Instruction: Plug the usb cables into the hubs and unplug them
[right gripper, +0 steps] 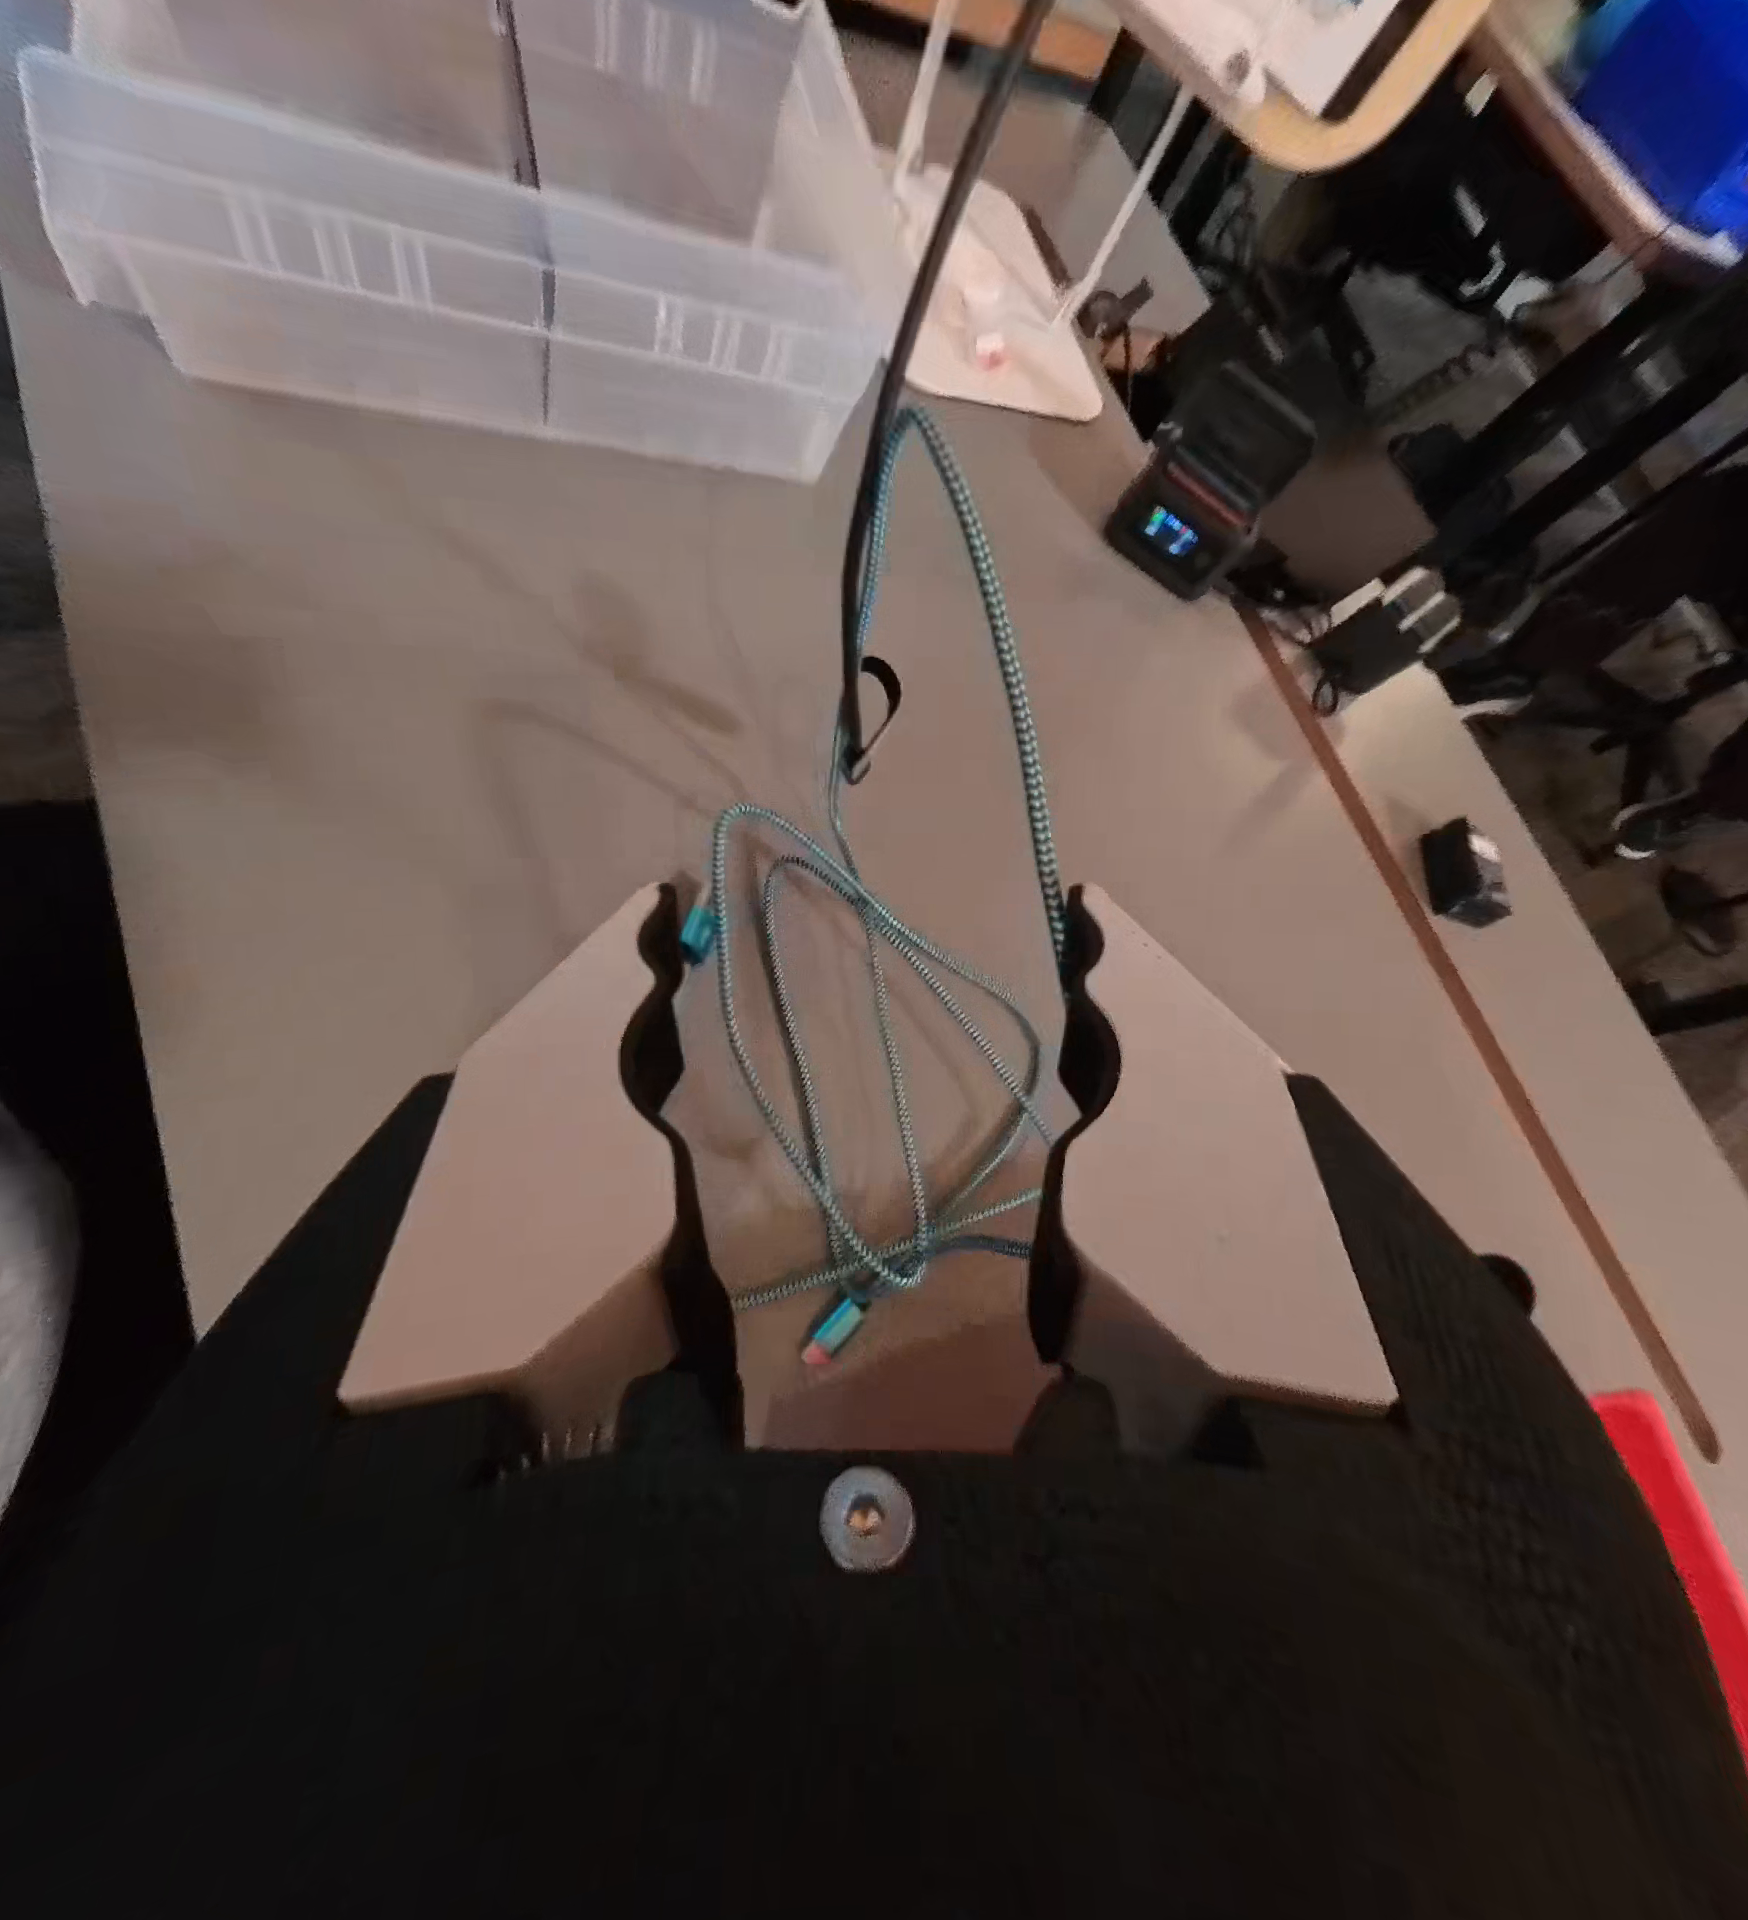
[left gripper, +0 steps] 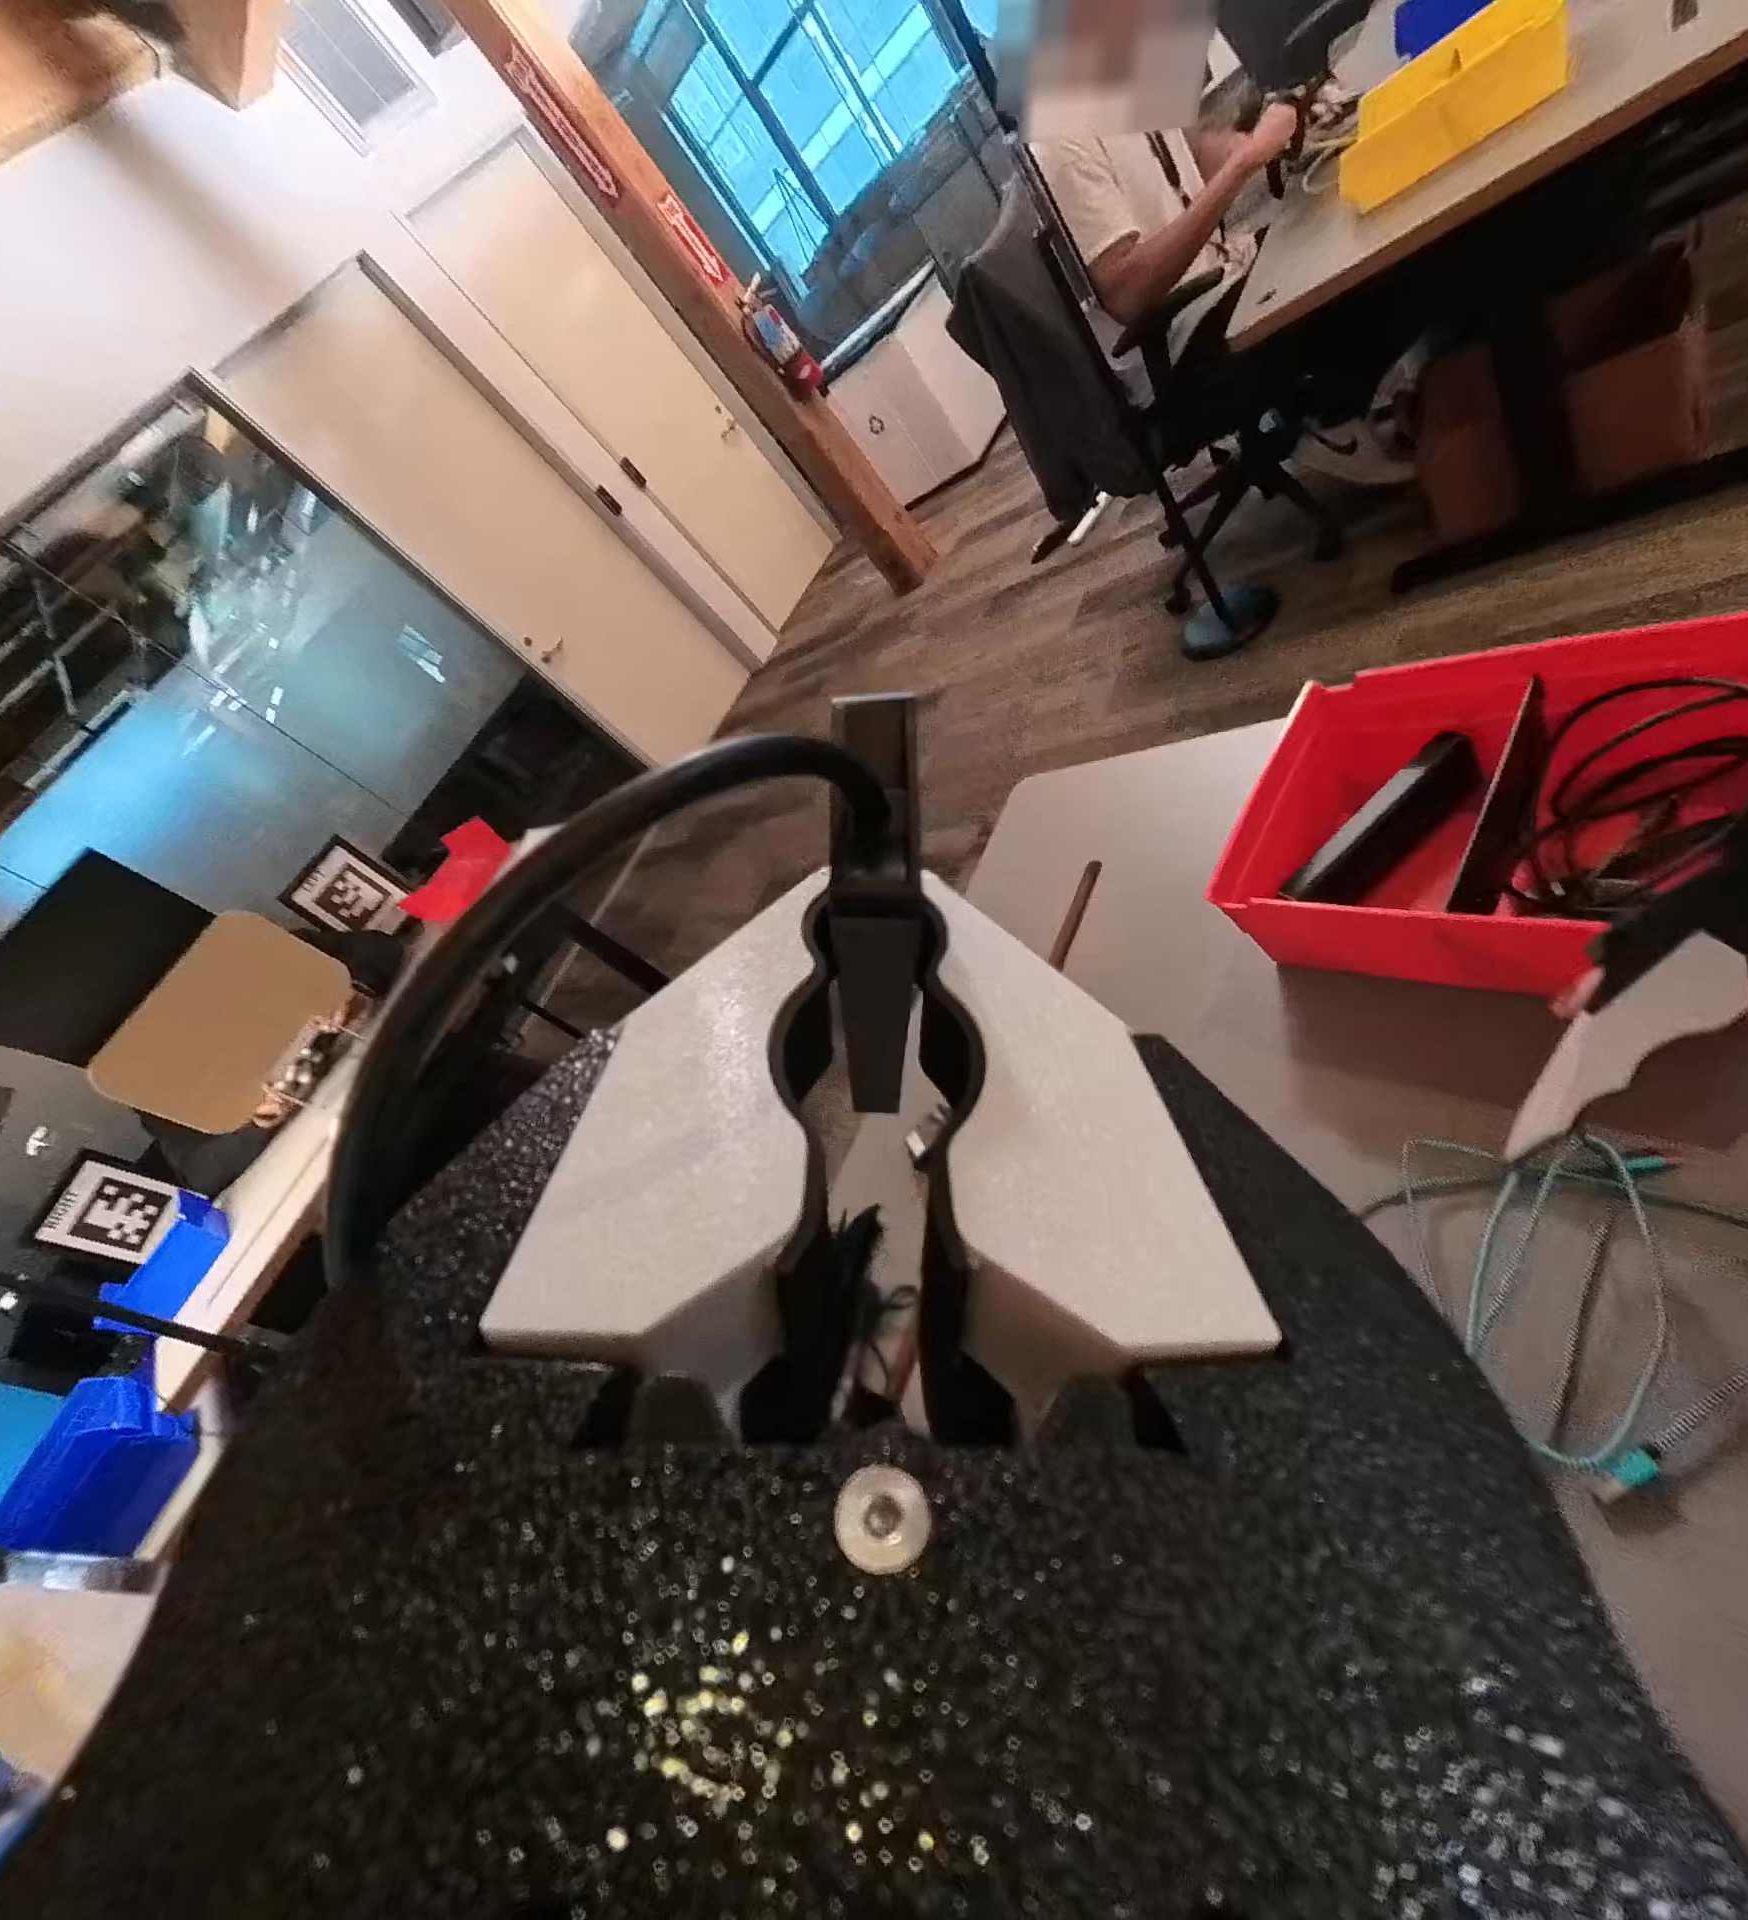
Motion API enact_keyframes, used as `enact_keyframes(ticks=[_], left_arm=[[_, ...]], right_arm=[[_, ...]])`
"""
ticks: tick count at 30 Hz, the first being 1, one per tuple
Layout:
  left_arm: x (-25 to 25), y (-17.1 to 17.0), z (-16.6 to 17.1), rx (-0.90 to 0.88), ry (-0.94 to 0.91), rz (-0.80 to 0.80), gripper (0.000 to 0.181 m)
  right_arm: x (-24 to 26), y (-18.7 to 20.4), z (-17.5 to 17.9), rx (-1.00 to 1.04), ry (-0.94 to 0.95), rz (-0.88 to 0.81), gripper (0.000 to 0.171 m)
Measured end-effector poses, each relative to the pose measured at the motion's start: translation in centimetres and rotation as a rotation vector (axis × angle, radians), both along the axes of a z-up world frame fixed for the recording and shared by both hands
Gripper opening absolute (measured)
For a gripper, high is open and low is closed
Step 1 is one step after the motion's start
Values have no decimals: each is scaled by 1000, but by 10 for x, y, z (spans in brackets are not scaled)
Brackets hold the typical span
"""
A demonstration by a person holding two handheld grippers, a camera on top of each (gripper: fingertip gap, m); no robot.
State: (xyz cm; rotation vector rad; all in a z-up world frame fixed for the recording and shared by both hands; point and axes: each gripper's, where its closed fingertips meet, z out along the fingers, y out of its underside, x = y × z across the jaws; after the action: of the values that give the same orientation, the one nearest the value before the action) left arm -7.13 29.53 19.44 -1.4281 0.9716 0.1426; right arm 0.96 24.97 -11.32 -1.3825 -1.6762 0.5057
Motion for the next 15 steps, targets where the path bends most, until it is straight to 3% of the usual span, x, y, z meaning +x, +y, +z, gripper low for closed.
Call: enact_keyframes(ticks=[1, 5, 8, 9, 11, 15], left_arm=[[2, 0, 7, 16, -6, -3, 8], [15, 1, 42, 21, -85, -46, 8], [23, 1, 67, 27, -120, -72, 8], [25, 1, 73, 36, -120, -71, 8], [26, -1, 87, 44, -130, -72, 8], [26, -6, 109, 52, -165, -75, 8]], right_arm=[[-5, 1, 3, 23, 13, -14, 69], [-26, 17, 30, 156, 146, -113, 31], [-40, 17, 48, 178, 210, -141, 42], [-43, 19, 50, 185, 204, -153, 39], [-45, 28, 51, 233, 188, -198, 5], [-49, 35, 48, 265, 194, -219, 1]])
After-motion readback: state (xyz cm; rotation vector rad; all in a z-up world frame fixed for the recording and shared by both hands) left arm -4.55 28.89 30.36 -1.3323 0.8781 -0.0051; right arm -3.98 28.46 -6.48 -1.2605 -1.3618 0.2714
